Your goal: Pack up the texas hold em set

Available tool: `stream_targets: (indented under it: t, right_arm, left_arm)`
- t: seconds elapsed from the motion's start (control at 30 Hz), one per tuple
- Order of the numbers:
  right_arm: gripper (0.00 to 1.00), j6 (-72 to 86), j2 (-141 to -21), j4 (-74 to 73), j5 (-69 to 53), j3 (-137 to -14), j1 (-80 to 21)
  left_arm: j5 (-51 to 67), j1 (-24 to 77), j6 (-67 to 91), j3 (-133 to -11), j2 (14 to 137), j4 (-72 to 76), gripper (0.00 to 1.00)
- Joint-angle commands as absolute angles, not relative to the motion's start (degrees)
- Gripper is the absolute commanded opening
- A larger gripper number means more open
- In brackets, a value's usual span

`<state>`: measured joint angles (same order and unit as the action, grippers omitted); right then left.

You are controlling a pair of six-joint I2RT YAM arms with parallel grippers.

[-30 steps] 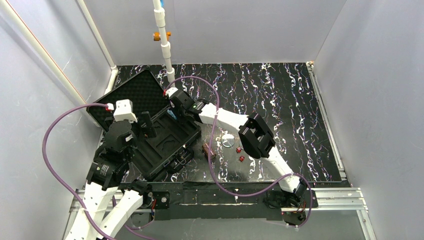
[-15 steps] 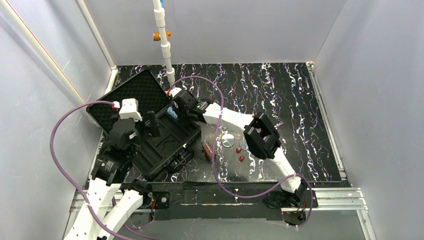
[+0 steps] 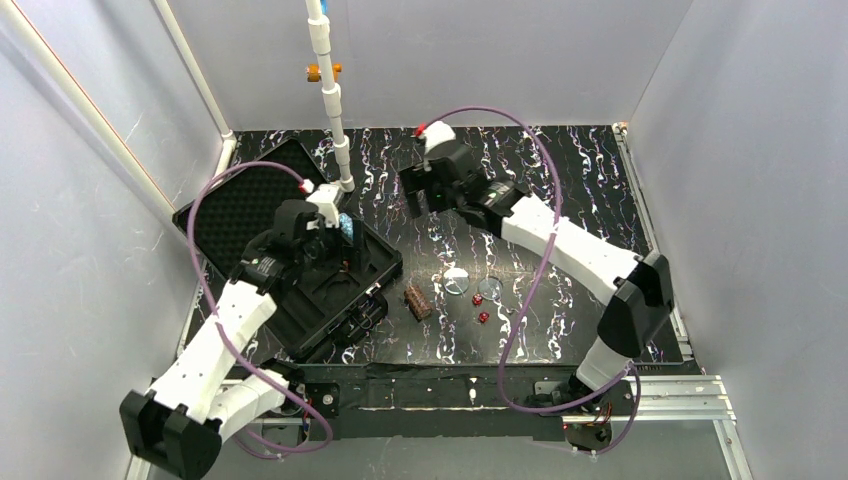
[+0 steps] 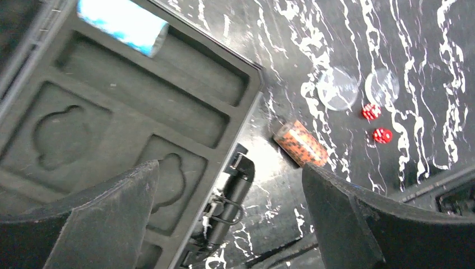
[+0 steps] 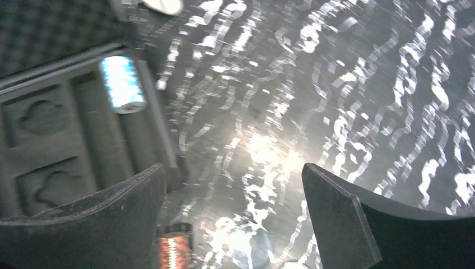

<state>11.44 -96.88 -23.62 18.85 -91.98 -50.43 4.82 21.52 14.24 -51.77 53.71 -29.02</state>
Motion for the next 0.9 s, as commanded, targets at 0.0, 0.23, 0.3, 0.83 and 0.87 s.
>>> stream_targets:
  t: [0.0, 0.23, 0.3, 0.83, 0.87]
  right_arm:
    - [0.98, 16.09, -91.05, -23.83, 21.89, -85.73, -44.90]
    - [0.98, 21.06, -80.49, -22.01, 25.45, -76.82, -41.55]
    - [0.98, 21.81, -77.55, -21.81, 29.23, -74.54, -41.44]
    - [0.98, 22.05, -58.13, -18.64, 40.48, -64.71, -41.22]
    - [0.98, 21.84, -57.55, -18.35, 40.57, -64.35, -41.22]
  left_arm:
    - [11.21, 25.26, 14.53, -55.11, 58.49, -29.53, 0.99]
    - [3.63, 36.36, 13.97, -60.76, 68.68, -29.88, 0.94]
    - [2.05, 39.27, 14.06, -62.52, 72.04, -29.82, 0.92]
    - [-8.55, 56.13, 21.67, -74.24, 95.32, -29.09, 0.79]
    - [-9.05, 56.80, 22.72, -74.75, 96.29, -29.03, 0.78]
